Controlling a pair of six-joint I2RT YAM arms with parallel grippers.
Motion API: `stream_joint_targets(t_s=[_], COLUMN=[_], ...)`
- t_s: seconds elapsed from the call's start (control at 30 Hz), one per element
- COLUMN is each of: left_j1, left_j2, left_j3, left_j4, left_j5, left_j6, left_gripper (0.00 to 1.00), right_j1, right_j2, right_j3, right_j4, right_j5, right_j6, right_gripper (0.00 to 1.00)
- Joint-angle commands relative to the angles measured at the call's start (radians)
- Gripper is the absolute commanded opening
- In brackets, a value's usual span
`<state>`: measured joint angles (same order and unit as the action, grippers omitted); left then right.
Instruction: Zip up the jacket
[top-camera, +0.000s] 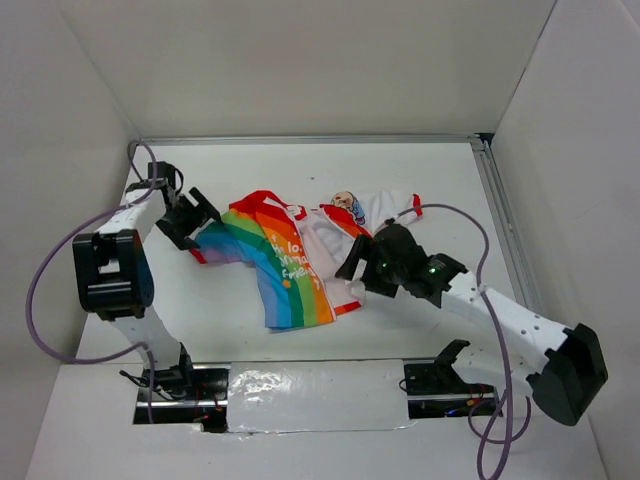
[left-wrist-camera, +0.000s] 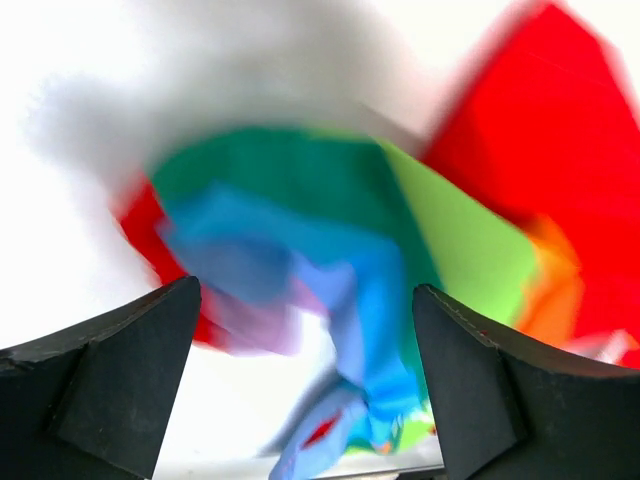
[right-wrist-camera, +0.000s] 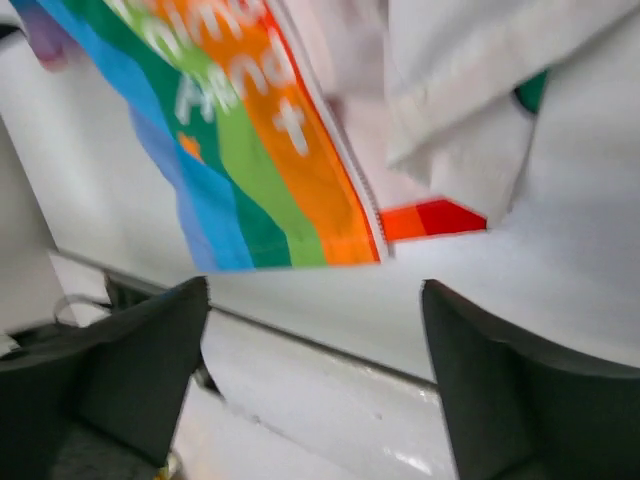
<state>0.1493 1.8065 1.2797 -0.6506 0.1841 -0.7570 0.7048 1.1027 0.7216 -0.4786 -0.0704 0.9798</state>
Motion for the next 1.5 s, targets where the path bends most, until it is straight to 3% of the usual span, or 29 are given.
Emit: stream_joint_targets(t_s=[0.0,0.1,0.2,0.27,0.53,0.67,0.93,1.17,1.27,1.3,1.37,1.4,1.47], left_j1=[-0.011,-0.039,-0.140,-0.210,-0.536,-0.654,-0.530,-0.418,-0.407,-0.403,-0.370,-0.358,-0.333], left_j2=[-0.154,-0.242,-0.317,-0.366,-0.386,-0.296,-0.079,0.051,0.021,0.005,-0.041,-0.056,-0.106], left_j3=[-0.014,-0.089,-0.149,-0.170,-0.324,-0.370,-0.341,-0.139,-0.099,-0.091,-0.056,-0.042,-0.022], left_j4=[-0.035,-0.032,-0.006,0.002,0.147,0.189,0.233,0.184,0.166,0.161,0.132,0.099,0.071], left_j5=[0.046,0.109,0.152,0.166,0.291,0.253,0.200,0.114,0.101,0.089,0.054,0.057,0.066], left_j6=[0.045,0.010,-0.002,0.002,0.004,-0.044,-0.021,0.042,0.068,0.076,0.085,0.090,0.099], left_gripper=[0.99,0.99,0.99,0.99,0.99,0.99,0.99,0.99,0.99,0.99,0.99,0.99,0.99], right_j1=[-0.037,-0.148,-0.301,-0.356,-0.379,-0.456,-0.473,-0.381,-0.311,-0.294,-0.246,-0.229,-0.176], right_j2=[-0.064,-0.049,0.015,0.080,0.293,0.342,0.486,0.506,0.508,0.510,0.507,0.505,0.482], right_j3=[0.091,0.098,0.114,0.127,0.187,0.210,0.280,0.225,0.190,0.181,0.156,0.148,0.122], right_j4=[-0.159,-0.158,-0.135,-0.137,-0.072,0.003,0.054,0.106,0.124,0.136,0.147,0.159,0.185], right_j5=[0.260,0.362,0.313,0.363,0.396,0.248,0.051,-0.015,-0.031,-0.054,-0.080,-0.080,-0.112], right_j6=[-0.067,-0.156,-0.263,-0.285,-0.475,-0.513,-0.616,-0.641,-0.641,-0.641,-0.636,-0.629,-0.622], right_gripper=[0.98,1.00,1.00,0.99,0.98,0.95,0.81,0.79,0.75,0.67,0.64,0.55,0.54])
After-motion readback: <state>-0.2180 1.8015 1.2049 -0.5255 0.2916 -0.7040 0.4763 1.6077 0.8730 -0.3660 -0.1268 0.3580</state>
